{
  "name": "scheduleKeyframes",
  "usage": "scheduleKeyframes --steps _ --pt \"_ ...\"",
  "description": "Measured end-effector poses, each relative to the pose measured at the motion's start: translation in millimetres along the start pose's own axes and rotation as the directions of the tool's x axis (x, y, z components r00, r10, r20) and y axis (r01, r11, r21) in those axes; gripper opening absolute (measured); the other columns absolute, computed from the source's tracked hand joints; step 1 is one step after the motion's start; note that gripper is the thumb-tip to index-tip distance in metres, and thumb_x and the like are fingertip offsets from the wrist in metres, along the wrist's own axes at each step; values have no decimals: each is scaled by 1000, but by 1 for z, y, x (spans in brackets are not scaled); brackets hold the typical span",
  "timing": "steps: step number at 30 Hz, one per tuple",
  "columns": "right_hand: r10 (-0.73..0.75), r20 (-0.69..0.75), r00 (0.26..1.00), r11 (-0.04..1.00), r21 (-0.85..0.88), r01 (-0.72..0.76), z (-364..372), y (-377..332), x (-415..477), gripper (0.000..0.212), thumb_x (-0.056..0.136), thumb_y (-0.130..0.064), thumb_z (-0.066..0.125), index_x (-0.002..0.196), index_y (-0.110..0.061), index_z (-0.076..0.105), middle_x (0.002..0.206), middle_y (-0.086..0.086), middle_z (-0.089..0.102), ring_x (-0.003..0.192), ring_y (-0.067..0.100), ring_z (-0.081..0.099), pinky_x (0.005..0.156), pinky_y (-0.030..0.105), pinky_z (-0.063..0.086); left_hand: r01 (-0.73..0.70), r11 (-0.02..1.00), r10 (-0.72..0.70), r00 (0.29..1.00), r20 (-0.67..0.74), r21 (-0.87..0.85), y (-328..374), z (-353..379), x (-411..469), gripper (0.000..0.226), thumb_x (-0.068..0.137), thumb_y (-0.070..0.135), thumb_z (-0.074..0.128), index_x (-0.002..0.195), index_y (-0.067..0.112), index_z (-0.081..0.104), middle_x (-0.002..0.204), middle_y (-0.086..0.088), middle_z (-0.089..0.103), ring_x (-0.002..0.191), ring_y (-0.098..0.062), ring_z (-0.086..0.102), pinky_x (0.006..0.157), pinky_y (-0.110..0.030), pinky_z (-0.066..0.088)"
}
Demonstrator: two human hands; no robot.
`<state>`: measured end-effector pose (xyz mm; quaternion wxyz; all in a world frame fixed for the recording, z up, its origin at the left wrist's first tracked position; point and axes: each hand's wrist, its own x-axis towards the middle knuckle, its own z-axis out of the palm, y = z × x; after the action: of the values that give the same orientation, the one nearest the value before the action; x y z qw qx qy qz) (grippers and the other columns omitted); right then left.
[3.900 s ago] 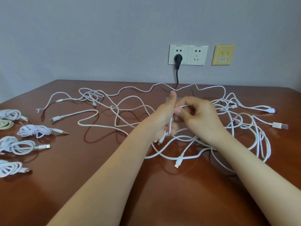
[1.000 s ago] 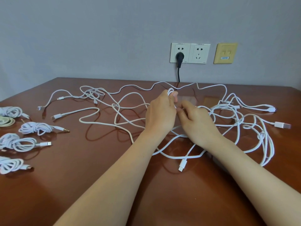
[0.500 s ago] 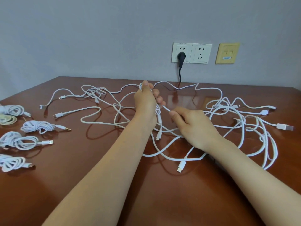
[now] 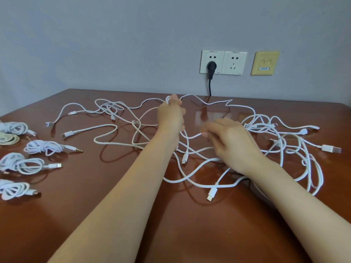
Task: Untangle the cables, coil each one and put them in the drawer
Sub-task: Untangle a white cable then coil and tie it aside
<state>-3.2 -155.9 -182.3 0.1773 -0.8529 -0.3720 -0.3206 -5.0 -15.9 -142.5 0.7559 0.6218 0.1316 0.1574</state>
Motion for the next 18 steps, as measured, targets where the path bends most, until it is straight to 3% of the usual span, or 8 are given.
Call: scheduleKeyframes --steps 7,10,11,12,14,16,18 --pt "-42 12 999 980 197 39 1 2 -1 31 88 -31 43 82 -11 67 70 5 60 68 28 55 62 40 48 55 958 -94 987 129 280 -3 7 -10 37 102 33 30 72 16 44 60 -2 40 31 -9 34 32 -11 19" --pt "12 -19 1000 957 292 -6 1 -3 0 26 90 -29 49 83 -12 67 72 -1 59 70 22 54 65 36 46 72 927 -140 977 162 368 0 12 -14 52 100 46 22 92 10 59 84 -14 64 59 -25 56 43 -22 26" --pt "32 -33 999 951 308 -21 1 -4 0 21 90 -26 52 85 -13 67 73 -4 59 71 19 55 65 33 46 71 918 -153 971 182 390 0 14 -16 58 99 51 19 91 10 59 80 -11 66 58 -24 52 44 -21 27" --pt "65 -43 997 948 314 -48 0 -5 0 17 88 -24 54 87 -13 67 74 -7 59 72 13 55 66 30 45 76 914 -176 960 219 399 -2 16 -17 61 96 57 17 81 14 56 60 -4 60 49 -18 42 41 -19 25" --pt "164 -48 985 937 321 -140 -1 -5 0 10 86 -22 58 90 -15 63 73 -15 56 66 2 51 64 25 41 97 913 -234 920 314 397 -5 19 -25 52 90 68 13 70 33 46 36 6 30 40 -10 21 38 -16 16" --pt "245 -44 969 924 313 -220 -4 -4 0 9 84 -18 63 87 -19 54 70 -13 52 62 5 47 60 29 37 75 906 -253 884 393 416 -8 21 -29 53 86 73 12 65 37 44 36 7 23 38 -8 17 40 -17 14" --pt "293 -58 954 917 298 -263 -6 -3 1 18 81 -14 64 84 -22 48 67 -13 48 61 4 44 57 27 35 65 907 -268 852 451 416 -12 21 -26 65 84 75 11 51 26 39 41 5 25 35 -6 17 40 -16 12"
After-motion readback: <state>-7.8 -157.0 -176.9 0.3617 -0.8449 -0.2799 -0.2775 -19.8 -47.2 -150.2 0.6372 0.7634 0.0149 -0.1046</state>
